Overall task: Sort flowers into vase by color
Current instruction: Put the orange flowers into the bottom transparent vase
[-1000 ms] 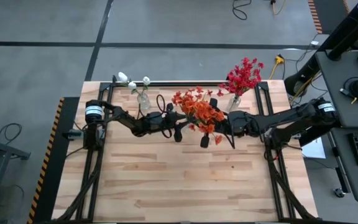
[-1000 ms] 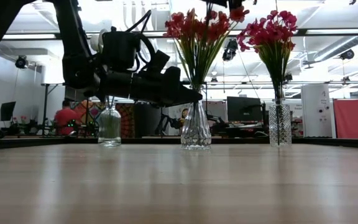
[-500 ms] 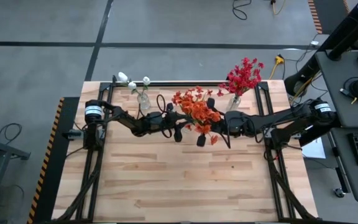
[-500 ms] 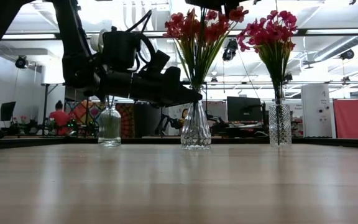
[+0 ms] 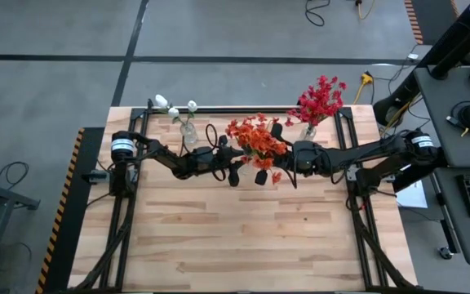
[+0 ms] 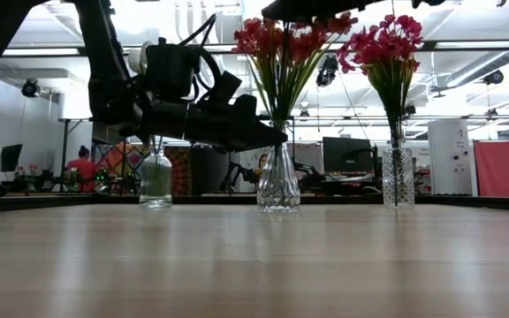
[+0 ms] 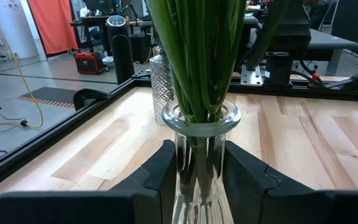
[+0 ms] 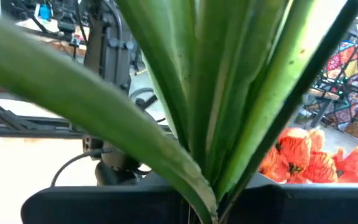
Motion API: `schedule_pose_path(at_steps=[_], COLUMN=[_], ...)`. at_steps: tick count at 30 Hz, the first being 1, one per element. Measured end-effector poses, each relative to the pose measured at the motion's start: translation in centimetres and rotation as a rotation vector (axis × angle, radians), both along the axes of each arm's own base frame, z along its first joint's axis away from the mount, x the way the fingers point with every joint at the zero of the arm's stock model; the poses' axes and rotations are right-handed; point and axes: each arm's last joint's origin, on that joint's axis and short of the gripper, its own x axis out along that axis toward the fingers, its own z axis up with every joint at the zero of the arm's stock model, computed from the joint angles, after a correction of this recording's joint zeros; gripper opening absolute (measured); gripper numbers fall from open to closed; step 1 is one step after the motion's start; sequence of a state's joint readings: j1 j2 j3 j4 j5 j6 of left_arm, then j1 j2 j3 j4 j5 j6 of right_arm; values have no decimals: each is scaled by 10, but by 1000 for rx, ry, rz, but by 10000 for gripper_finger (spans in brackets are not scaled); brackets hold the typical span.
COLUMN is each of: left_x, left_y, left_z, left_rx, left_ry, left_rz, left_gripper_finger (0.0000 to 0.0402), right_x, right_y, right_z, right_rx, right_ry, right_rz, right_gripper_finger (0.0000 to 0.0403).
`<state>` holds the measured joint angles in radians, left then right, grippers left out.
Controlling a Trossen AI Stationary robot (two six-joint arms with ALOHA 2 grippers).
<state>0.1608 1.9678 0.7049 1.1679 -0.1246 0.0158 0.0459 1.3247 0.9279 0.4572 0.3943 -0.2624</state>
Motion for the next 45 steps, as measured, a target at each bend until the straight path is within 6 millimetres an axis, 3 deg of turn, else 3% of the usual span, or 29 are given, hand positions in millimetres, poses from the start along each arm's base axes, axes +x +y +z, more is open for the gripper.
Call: schedule_pose_path(at_steps=[8, 33, 45], left_x=[0, 0, 0], left_y=[0, 0, 0], left_z=[0, -1, -1], left_rx=[-1, 0, 0], left_ry=[2, 6, 7], left_rz=[0, 7, 7], left_gripper_finger=[89, 89, 89], right_x=[7, 8, 17], right_y=[-6, -10, -15], right_z=[-11, -14, -27], right_rx=[-15, 16, 42], right_ry=[50, 50, 73], right_rz=[-18, -34, -49], right_gripper_finger=[12, 12, 12])
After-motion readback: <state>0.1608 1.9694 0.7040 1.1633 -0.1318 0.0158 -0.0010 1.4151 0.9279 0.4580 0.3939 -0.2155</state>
